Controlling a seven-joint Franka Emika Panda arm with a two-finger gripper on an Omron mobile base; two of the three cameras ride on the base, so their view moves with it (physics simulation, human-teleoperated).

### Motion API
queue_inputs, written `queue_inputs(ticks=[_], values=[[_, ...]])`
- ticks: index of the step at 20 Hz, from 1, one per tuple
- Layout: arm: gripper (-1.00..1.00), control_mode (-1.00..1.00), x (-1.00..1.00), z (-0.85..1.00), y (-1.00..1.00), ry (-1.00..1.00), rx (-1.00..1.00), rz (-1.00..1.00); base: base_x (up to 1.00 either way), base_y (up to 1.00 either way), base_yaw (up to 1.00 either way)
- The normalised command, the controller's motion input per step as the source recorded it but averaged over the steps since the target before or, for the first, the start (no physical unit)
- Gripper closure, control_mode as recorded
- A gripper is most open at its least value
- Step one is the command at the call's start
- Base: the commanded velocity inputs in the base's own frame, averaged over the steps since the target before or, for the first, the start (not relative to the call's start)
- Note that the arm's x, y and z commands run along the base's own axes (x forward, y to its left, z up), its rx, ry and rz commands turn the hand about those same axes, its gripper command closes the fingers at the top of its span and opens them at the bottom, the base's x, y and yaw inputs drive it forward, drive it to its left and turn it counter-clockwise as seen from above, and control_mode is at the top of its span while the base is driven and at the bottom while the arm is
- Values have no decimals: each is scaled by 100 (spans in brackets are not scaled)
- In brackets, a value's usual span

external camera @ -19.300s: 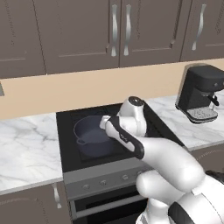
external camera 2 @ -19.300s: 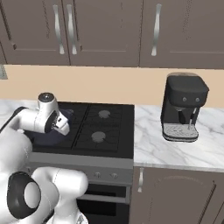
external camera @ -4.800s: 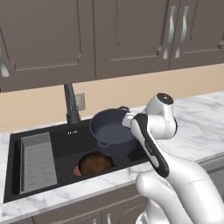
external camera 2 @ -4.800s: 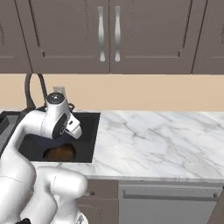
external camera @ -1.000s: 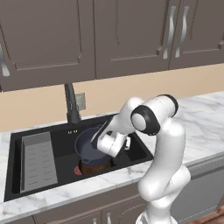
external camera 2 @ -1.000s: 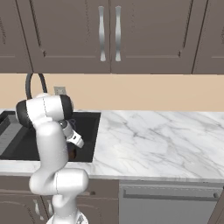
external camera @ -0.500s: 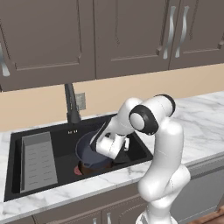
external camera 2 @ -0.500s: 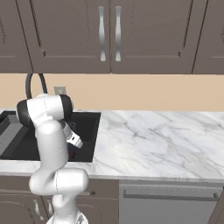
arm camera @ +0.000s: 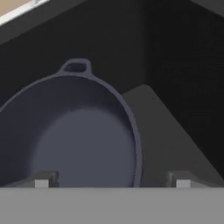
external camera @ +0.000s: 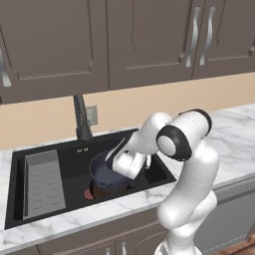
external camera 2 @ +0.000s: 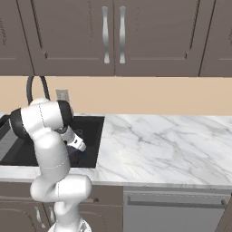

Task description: Move the pot and pan from the stove into the sink.

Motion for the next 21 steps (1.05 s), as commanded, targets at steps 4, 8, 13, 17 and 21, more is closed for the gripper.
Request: queue_inputs(ticks=[4, 8, 13, 17, 21], values=[[-100, -100, 0, 91, -4, 8, 2, 0, 0, 0, 0], [-100, -100, 1, 97, 0, 10, 1, 1, 0, 0, 0], [-100, -100, 1, 99, 0, 11, 0, 3, 0, 0, 0], [-100, -100, 9, 100, 1, 13, 0, 6, 0, 0, 0], [-100, -100, 3, 99, 1, 15, 0, 6, 0, 0, 0]])
